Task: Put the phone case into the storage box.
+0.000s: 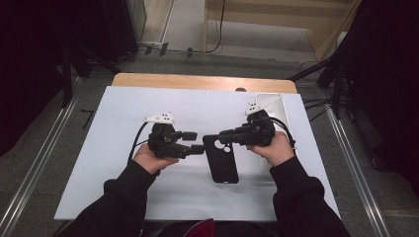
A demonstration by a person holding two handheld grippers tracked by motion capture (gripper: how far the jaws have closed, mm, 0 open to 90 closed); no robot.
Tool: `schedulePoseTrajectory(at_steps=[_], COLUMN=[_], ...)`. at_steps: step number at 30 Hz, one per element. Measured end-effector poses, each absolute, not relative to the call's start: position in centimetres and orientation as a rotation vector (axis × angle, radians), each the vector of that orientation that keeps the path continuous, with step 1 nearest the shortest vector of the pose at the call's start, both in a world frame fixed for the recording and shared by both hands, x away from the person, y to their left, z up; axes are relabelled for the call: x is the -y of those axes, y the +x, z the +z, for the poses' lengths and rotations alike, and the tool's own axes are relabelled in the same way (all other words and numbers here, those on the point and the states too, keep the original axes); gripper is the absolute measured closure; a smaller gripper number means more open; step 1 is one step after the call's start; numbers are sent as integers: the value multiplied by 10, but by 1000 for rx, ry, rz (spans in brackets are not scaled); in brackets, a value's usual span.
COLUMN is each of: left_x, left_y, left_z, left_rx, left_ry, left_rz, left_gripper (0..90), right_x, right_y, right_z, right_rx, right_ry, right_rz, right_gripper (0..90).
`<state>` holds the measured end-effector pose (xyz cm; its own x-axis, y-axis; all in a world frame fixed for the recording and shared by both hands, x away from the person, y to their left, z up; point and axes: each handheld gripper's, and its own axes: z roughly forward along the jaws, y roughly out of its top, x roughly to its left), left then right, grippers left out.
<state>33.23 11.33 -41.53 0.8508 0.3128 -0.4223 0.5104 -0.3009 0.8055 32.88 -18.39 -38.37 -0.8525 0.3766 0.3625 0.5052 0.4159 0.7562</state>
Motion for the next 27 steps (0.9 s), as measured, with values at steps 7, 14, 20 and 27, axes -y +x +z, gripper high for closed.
schedulePoseTrajectory(at_steps=[7,14,20,27], left_x=[-113,-111,-108,-103], left_y=[335,335,334,331], left_z=[-415,-415,-417,-418], left_rx=[-592,-582,-550,-531], left_ry=[1919,1921,1947,1990], left_rz=[-244,-280,-279,-272], left_gripper=[281,282,335,392], right_x=[179,175,172,169], right_y=[328,329,328,327], right_z=[-385,-387,-388,-389], right_rx=[2508,2495,2481,2484], right_ry=[-761,-728,-701,-672], right_rz=[-1399,-1383,-1382,-1370], right_gripper=[750,750,749,750])
